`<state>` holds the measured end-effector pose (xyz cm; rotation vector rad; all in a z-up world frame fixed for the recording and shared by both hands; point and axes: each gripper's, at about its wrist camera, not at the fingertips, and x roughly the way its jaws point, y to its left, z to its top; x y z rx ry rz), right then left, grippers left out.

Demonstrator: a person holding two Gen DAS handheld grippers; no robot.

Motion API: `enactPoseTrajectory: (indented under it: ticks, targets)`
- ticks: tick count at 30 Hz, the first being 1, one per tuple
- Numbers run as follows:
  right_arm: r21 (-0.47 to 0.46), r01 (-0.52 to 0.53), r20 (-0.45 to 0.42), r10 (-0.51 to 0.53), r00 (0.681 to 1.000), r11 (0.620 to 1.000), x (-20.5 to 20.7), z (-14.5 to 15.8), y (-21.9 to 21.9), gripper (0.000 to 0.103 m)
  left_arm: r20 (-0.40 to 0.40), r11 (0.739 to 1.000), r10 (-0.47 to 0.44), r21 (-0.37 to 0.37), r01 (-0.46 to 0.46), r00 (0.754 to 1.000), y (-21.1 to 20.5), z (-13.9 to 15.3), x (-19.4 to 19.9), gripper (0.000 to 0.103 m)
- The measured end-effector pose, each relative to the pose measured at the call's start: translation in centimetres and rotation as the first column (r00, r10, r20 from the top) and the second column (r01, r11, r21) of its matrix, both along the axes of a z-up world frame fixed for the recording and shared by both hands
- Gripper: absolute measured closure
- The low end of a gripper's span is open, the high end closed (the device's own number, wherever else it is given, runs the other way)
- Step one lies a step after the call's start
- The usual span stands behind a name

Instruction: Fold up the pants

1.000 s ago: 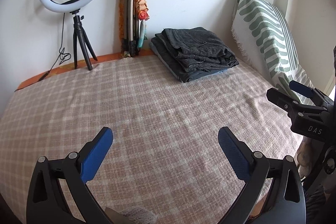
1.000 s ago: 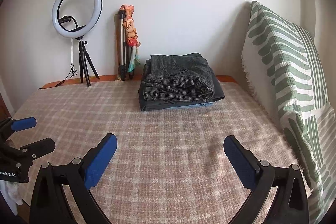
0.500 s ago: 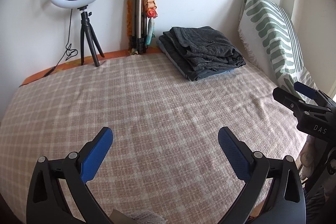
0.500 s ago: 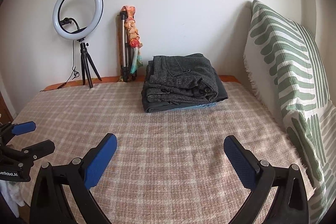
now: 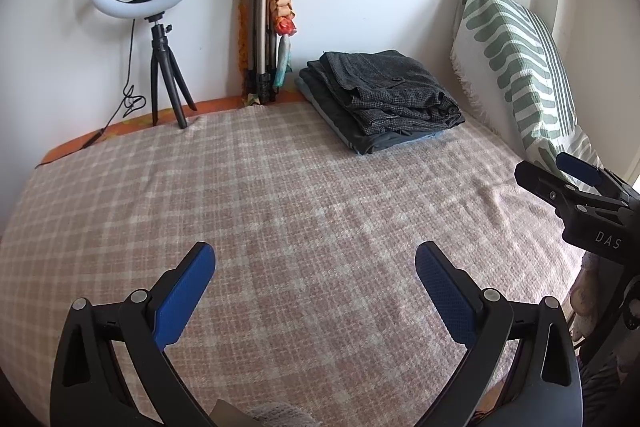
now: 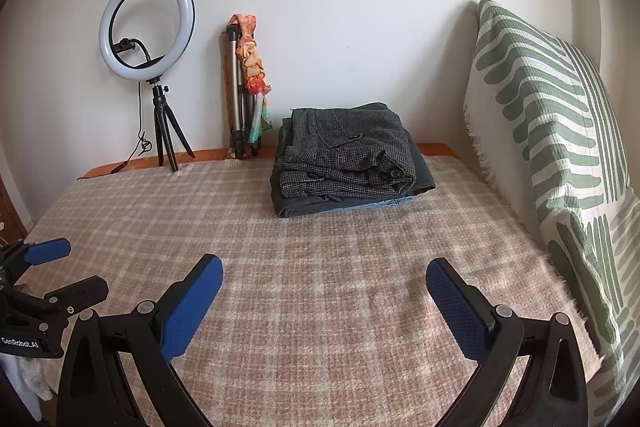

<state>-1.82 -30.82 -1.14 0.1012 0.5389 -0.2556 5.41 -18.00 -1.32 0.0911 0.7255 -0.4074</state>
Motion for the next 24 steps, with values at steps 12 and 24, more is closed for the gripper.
enactPoseTrajectory:
  ticks: [12,24]
  targets:
    - [0.006,0.004,0.002,-0.004,1.000,1.000,-0.08,0.09,0.10,0.000,0.007,1.000,-0.006,0.003,0.006,1.000,-0.21,0.23,-0.22,0.003]
    - [0.006,0.004,0.002,-0.004,1.000,1.000,-0.10,0.09,0.04,0.000,0.008,1.000,-0.015,0.003,0.015,1.000,-0.34,0.30,-0.27,0.003]
